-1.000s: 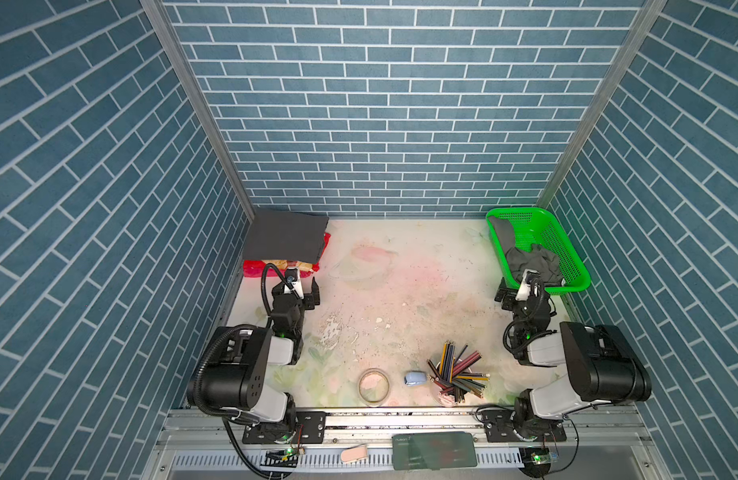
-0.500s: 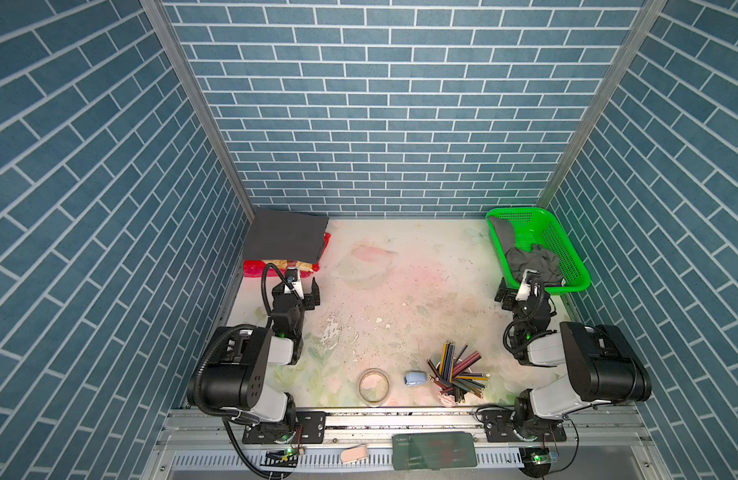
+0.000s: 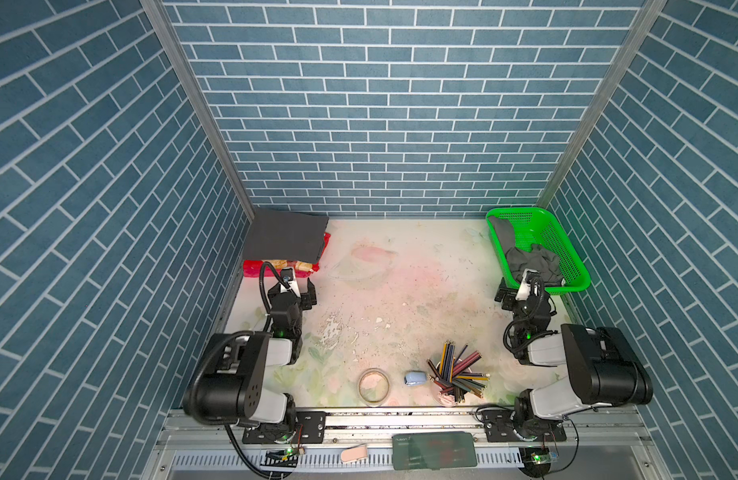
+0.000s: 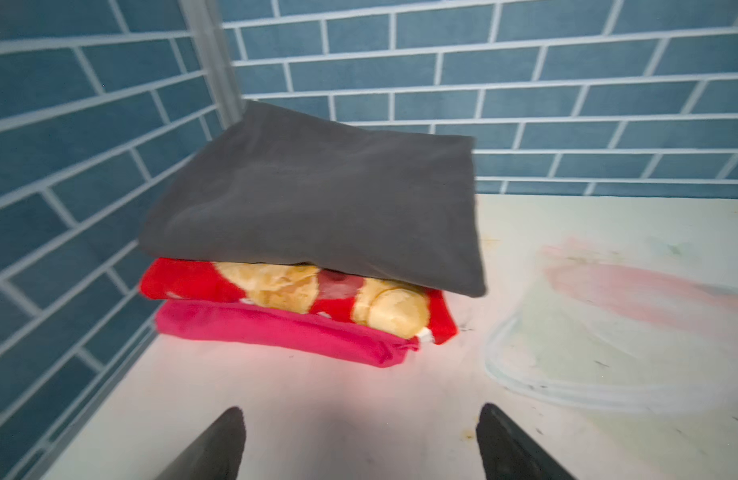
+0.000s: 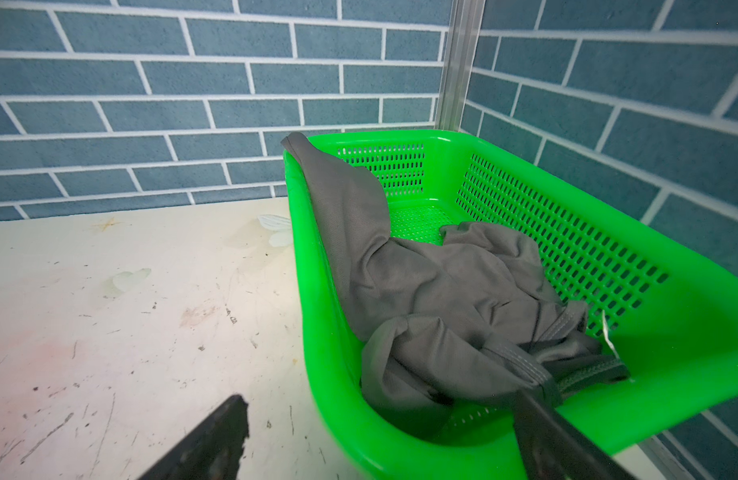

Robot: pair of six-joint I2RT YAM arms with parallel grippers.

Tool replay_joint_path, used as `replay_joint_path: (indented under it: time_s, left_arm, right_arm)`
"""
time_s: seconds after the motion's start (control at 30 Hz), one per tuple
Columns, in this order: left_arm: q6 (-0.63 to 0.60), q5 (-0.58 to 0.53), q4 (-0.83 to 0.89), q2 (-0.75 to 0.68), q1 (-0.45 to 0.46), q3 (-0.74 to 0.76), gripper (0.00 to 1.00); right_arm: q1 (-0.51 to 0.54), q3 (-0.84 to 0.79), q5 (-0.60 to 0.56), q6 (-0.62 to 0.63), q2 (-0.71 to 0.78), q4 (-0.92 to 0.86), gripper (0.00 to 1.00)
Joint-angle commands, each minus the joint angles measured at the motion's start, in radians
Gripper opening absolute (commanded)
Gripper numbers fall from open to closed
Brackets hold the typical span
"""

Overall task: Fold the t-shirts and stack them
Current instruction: 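Grasp the grey t-shirt in the basket with the right gripper while the left advances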

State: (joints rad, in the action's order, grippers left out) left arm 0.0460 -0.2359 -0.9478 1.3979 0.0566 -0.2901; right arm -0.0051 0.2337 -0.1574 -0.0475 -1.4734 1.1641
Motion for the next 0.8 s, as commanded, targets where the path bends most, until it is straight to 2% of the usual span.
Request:
replay_joint_path:
  time_s: [0.0, 0.07, 0.17, 0.27, 0.33, 0.4, 0.5, 0.63, 0.67, 0.77]
  left_arm:
    - [0.221, -0.390, 0.500, -0.158, 0.003, -0.169, 0.89]
    - [0.316, -0.446, 0.741, -0.217, 0.007, -0.240, 0.89]
    - [0.389, -0.380, 0.909, -0.340, 0.053, -0.258, 0.89]
    - [0.444, -0.352, 0.897, -0.485, 0.162, -0.198, 0.89]
    - [0.479, -0.342, 0.832, -0.567, 0.234, -0.151, 0.89]
    - [0.483, -0.339, 0.737, -0.598, 0.295, -0.123, 0.89]
    - [0.414, -0.344, 0.608, -0.540, 0.392, -0.167, 0.89]
    - [0.206, -0.360, 0.607, -0.302, 0.547, -0.403, 0.89]
    - [0.147, -0.372, 0.608, -0.239, 0.590, -0.461, 0.89]
    - [-0.070, -0.429, 0.579, -0.031, 0.734, -0.653, 0.89]
  right_arm:
    - [0.029, 0.048, -0.066, 0.001, 0.167, -0.199, 0.99]
    - [0.040, 0.041, -0.104, -0.047, 0.265, -0.262, 0.99]
    - [0.046, -0.009, -0.056, -0.134, 0.398, -0.249, 0.99]
    - [0.050, -0.011, -0.046, -0.236, 0.500, -0.299, 0.99]
    - [0.050, 0.083, -0.028, -0.279, 0.516, -0.478, 0.99]
    - [0.060, 0.224, -0.051, -0.286, 0.472, -0.687, 0.99]
    - [0.067, 0.417, -0.151, -0.276, 0.374, -0.898, 0.99]
    - [0.057, 0.662, -0.236, -0.276, 0.232, -1.099, 0.99]
    - [0.047, 0.703, -0.237, -0.291, 0.205, -1.128, 0.99]
    - [-0.031, 0.844, -0.096, -0.327, 0.098, -1.238, 0.99]
